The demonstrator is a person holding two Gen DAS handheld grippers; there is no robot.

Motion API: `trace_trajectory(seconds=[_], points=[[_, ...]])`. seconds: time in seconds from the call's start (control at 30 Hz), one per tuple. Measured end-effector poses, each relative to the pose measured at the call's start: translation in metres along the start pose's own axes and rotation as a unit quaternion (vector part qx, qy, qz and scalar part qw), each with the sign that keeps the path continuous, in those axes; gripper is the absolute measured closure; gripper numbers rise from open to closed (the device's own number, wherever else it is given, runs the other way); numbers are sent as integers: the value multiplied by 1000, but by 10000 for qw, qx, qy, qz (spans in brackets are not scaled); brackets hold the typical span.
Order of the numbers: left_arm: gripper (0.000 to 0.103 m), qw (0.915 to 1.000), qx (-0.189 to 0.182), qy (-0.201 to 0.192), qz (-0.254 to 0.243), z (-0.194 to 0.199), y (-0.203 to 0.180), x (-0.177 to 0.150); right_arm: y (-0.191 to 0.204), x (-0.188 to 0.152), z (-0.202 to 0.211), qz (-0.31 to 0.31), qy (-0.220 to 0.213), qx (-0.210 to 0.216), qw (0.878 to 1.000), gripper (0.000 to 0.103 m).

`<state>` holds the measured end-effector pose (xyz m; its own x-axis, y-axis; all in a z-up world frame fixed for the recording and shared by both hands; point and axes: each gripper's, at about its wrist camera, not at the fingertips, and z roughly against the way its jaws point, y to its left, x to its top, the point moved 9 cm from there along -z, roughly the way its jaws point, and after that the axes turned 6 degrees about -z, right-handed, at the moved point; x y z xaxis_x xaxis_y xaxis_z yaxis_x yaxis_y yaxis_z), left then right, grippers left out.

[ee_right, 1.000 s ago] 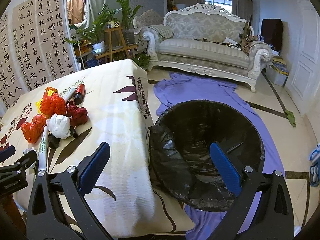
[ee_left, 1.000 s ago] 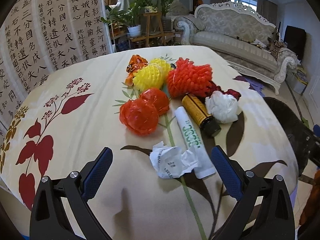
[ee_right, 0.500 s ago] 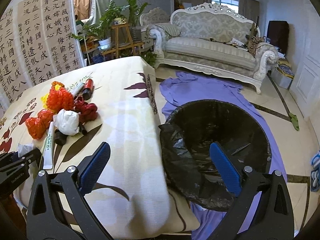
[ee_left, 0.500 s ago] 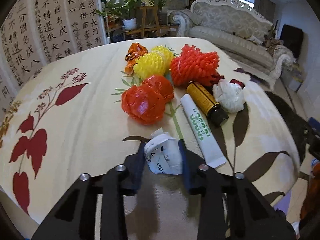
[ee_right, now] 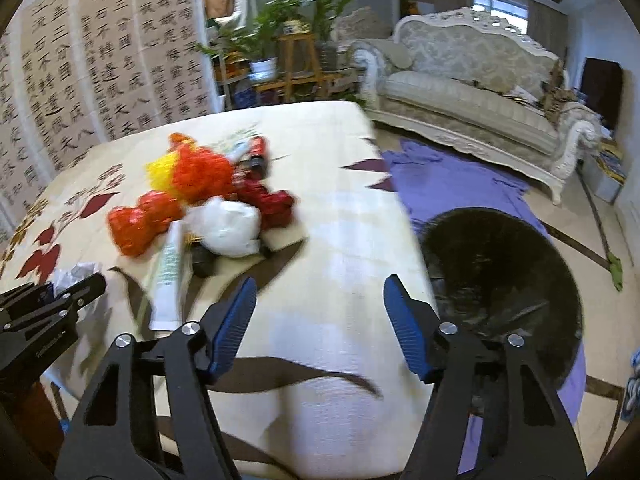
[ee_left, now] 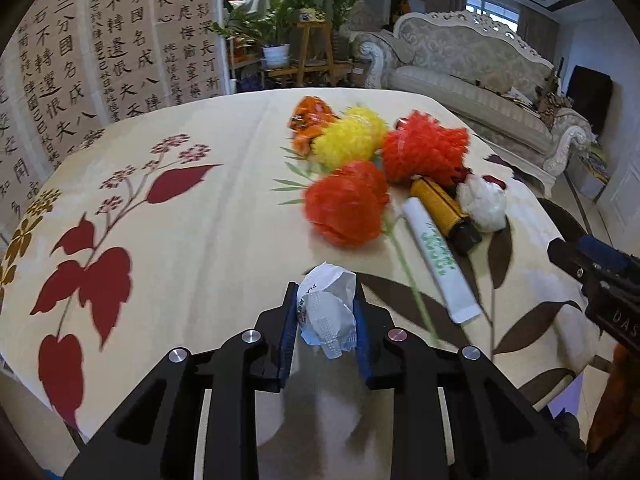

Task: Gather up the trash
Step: 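Grasp the crumpled white tissue with the left gripper while the right gripper grasps the toothpaste tube, then carry tissue and toothpaste tube to the black bin and release both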

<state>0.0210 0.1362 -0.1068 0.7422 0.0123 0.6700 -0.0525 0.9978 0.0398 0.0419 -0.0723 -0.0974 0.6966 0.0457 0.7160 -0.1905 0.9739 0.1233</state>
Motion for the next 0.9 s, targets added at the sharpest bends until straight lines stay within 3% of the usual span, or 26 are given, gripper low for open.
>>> trace_trajectory(seconds=[0.23, 0.47, 0.63, 0.77, 0.9], points=[[77, 9996, 153, -17, 220, 2, 31, -6, 59, -4, -3, 442, 147, 457, 9979, 44], [77, 9989, 244, -44, 393, 0, 55, -8, 100, -13, -14, 800, 386, 733, 9933, 59], [77, 9985, 256, 7, 481, -3, 64, -11, 109, -19, -28, 869, 578, 733, 9918, 68], [77, 9985, 226, 3, 491, -3, 65, -12, 106, -21, -34, 900, 624, 650, 9919, 83], [77, 9986, 213, -19, 474, -2, 63, -11, 105, -22, -31, 906, 625, 704, 9914, 84]])
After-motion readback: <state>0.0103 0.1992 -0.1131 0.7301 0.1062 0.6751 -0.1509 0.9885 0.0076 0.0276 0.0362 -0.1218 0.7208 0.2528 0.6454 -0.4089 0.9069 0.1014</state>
